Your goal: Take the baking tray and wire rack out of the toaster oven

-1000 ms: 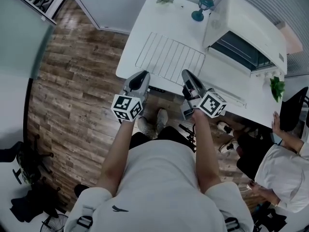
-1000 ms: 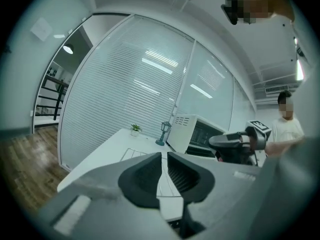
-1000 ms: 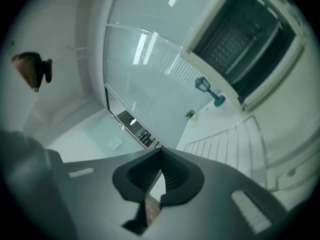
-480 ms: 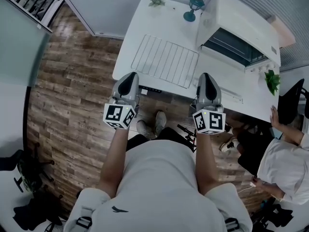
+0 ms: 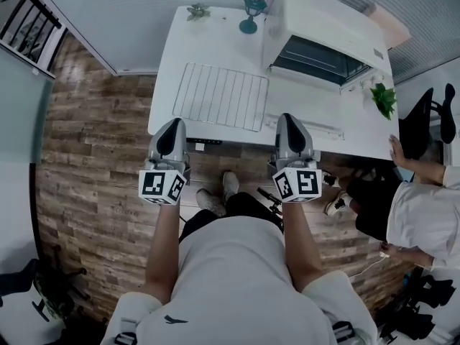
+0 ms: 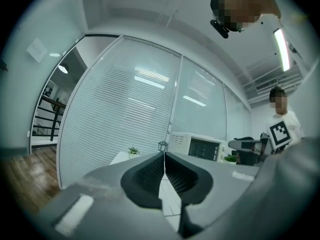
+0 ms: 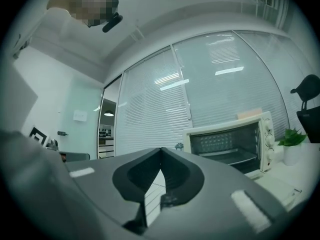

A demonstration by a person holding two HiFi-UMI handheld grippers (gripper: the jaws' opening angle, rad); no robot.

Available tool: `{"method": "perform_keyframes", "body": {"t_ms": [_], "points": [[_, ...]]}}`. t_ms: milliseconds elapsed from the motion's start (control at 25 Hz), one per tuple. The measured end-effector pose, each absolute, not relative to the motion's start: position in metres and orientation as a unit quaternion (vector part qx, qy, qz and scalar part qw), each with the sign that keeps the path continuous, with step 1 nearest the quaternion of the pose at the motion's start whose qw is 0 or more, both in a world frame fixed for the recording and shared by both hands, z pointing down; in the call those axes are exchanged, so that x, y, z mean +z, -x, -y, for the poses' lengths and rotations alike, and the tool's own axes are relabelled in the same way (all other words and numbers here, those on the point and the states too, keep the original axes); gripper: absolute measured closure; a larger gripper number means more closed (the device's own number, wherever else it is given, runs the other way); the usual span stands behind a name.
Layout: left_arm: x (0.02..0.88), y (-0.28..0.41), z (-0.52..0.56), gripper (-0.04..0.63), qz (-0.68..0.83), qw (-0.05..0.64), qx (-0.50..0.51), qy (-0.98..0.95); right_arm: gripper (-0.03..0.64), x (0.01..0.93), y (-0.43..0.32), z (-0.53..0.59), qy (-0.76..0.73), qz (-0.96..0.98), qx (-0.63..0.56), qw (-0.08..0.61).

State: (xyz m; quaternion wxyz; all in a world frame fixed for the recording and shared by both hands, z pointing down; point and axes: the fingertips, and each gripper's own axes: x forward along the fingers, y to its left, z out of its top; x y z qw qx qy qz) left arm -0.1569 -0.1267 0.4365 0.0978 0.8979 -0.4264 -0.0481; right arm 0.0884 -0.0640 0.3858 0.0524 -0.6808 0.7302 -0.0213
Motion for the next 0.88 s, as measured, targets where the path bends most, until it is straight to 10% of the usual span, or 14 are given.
{"method": "perform_keyframes", "body": {"t_ms": [880], "points": [[0.419,-0.019,0.136,0.586,0.403,0.074,-0.046,-0.911,0.617,0.375,-0.284,0.017,0.714,-0.696,-0.011,0.067]]}}
